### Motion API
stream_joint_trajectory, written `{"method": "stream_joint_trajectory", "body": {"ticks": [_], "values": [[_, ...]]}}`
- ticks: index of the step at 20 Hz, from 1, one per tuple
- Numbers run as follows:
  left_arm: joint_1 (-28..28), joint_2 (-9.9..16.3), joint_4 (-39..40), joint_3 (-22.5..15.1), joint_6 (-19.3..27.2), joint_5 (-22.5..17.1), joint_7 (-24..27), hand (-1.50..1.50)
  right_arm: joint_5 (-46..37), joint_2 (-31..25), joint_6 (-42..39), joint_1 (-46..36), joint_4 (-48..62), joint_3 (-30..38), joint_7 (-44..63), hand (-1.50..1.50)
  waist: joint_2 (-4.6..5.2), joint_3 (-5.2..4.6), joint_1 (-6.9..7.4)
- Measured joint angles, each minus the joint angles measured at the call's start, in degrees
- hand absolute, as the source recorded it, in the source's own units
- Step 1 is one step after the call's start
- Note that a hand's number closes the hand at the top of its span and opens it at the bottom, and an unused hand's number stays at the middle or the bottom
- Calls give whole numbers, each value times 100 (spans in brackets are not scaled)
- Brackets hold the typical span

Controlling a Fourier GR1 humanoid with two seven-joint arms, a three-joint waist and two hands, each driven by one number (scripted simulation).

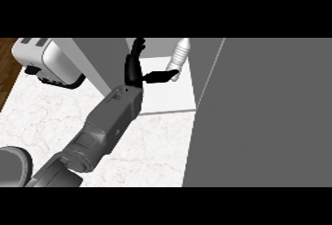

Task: Pick up the bottled water, place it into the cabinet and close the cabinet

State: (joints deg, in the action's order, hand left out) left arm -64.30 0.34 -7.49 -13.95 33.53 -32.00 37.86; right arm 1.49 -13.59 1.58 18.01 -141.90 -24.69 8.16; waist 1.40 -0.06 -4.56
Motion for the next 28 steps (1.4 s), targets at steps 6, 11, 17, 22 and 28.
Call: {"method": "stream_joint_trajectory", "body": {"ticks": [6, 11, 17, 22, 28], "values": [[-140, 28, 130, 91, -224, 27, 119, -150, 18, 36, -64, 6, 13, 64, -63, -150, 11, 1, 5], [-276, 4, 57, 98, -506, 61, 124, -150, 38, 26, -123, 18, 1, 173, -60, -150, -1, 1, 3], [-256, -25, -293, 180, -1564, -30, 270, -150, 47, 8, -184, 142, -14, 241, -114, -150, -45, 2, 90], [-57, -31, -691, 139, -2095, -173, 205, -150, 72, -3, -233, 249, -24, 359, -137, -150, -94, 5, 181], [524, -34, -1735, -181, -2179, -481, -106, -150, 4, 86, -160, 210, -27, 203, -43, -150, -156, 4, 337]]}}
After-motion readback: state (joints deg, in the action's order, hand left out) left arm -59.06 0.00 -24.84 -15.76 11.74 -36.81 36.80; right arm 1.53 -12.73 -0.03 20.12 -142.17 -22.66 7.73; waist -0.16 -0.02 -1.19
